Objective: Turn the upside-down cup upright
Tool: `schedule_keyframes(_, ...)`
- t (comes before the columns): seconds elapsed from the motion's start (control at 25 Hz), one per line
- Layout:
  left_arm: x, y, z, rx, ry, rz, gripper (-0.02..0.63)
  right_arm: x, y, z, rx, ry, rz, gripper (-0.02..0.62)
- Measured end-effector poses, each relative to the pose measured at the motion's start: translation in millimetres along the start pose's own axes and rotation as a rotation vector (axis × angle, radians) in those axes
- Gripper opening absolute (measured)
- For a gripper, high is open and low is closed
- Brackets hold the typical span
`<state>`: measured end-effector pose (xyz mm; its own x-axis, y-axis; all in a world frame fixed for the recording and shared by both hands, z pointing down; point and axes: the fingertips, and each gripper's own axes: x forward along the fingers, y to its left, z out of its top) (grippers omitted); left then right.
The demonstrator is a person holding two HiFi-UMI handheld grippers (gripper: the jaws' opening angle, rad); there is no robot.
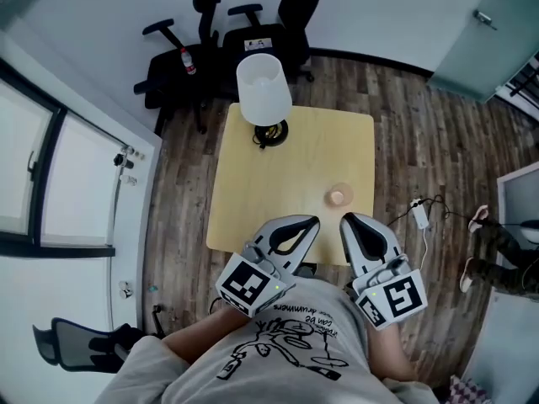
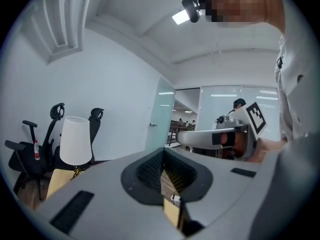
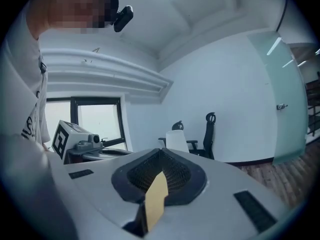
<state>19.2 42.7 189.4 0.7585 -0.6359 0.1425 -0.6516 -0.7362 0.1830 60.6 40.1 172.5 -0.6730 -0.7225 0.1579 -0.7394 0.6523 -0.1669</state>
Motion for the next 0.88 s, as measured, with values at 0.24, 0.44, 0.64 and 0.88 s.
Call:
schedule_keyframes(0.24,2.4,-24.1,22.2,0.041,-0.073,-0.013,0.008,-16.2,7.1,5.8,0.022,-0.058,-0.045,0.026)
schedule_keyframes(0.44,10.4,-38.3,16.0,0.052,-0.061,-0.029,0.008,-24.3,0.6,-2.6,0.045,-0.075,-0.082,0.023)
schedule_keyframes(0.64,16.7,-41.1,14.2,0.049,-0.057,-0.026,0.008,-25.4,-4.3,-7.3,0.059,-0.075,-0.080,0.023)
schedule_keyframes(0.88,22.9,-41.8,10.3,0.042,-0.055,-0.003,0.008,-29.0,-10.2,-11.7,0.062,-0.074,-0.070,0.023)
